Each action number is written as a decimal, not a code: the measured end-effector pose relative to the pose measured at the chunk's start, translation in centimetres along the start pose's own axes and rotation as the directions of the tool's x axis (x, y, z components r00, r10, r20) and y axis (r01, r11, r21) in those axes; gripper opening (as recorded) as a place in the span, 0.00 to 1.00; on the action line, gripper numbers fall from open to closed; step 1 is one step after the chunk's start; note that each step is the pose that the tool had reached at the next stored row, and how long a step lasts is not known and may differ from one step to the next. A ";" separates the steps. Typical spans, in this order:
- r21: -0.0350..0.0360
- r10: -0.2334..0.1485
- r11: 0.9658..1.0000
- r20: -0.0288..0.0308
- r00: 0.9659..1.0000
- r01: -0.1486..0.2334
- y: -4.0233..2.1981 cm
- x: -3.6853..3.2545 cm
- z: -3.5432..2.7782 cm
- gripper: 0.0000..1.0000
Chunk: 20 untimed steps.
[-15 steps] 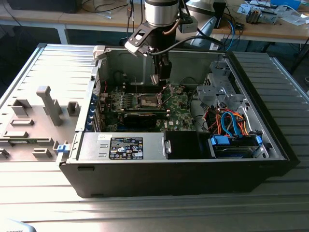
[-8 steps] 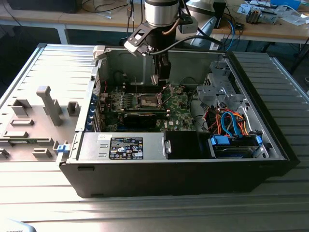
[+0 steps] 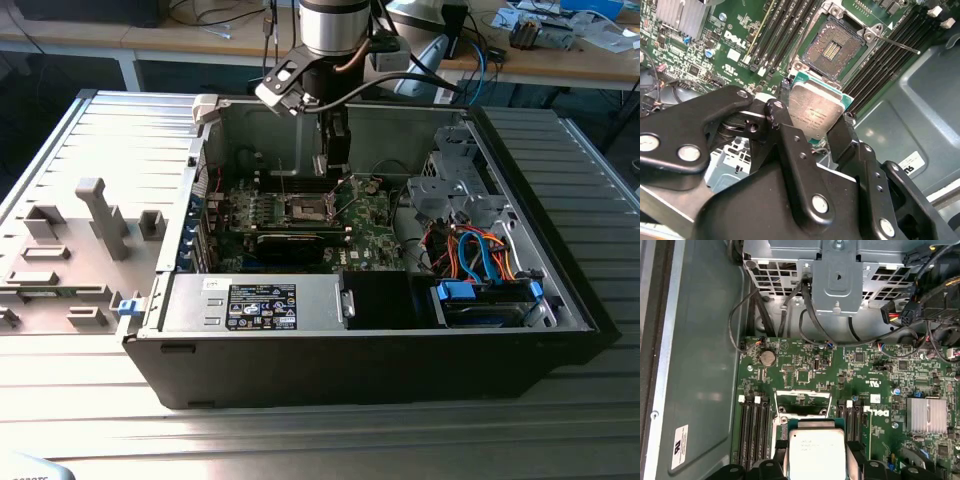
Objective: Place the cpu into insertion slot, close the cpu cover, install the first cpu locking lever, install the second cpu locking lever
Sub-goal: 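Place the cpu into insertion slot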
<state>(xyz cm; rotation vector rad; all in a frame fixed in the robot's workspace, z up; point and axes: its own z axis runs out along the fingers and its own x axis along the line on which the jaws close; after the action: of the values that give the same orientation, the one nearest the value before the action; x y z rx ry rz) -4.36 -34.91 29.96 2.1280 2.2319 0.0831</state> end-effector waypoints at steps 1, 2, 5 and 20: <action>0.000 0.005 1.000 0.000 1.000 -0.005 0.00 0.00 0.00 0.54; 0.000 0.013 1.000 0.001 1.000 -0.013 0.00 0.00 0.01 0.54; 0.000 0.025 1.000 0.002 1.000 -0.025 0.00 0.00 0.02 0.54; 0.000 0.043 0.999 0.003 0.999 -0.043 -0.12 0.01 0.08 0.54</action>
<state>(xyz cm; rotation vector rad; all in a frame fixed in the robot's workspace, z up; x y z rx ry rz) -4.47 -34.91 29.87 2.1749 2.1846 0.0811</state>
